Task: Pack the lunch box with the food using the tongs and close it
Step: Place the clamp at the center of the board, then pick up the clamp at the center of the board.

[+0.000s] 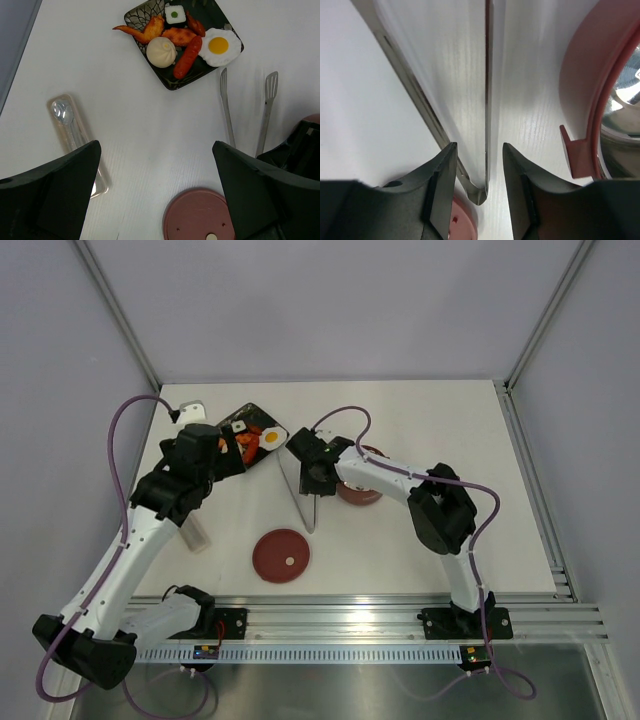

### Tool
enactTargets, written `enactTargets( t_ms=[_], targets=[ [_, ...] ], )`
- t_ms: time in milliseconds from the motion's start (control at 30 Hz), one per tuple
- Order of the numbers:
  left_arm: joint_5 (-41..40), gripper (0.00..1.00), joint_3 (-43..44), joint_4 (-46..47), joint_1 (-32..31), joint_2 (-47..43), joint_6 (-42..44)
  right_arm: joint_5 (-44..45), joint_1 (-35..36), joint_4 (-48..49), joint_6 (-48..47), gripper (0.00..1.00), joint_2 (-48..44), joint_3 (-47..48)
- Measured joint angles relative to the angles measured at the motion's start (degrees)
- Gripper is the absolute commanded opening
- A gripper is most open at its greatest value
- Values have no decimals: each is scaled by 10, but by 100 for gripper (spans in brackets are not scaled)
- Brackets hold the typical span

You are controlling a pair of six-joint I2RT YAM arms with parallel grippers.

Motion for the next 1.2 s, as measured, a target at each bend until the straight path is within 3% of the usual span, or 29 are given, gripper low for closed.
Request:
enactTargets(
  t_ms=[500,633,733,833,900,1000,1200],
  targets=[
    [79,98,-44,19,-5,16,-36,32,-23,9,-88,47,-165,12],
    [120,92,-66,35,-38,58,-78,36,-102,15,-96,51,-233,-27],
    [130,81,-65,59,-85,116,-107,47,-164,12,-96,54,-274,-76],
    [137,74,-64,86,-121,190,-139,51,-181,5,-97,59,-296,-114],
    [138,78,-59,96,-130,238,-155,51,-179,-1,-97,63,-305,-137],
    [136,95,-51,107,-140,297,-170,50,-178,-4,-96,71,-316,-162],
    [128,99,-32,123,-177,350,-189,50,-178,-10,-97,78,-330,-178]
  ],
)
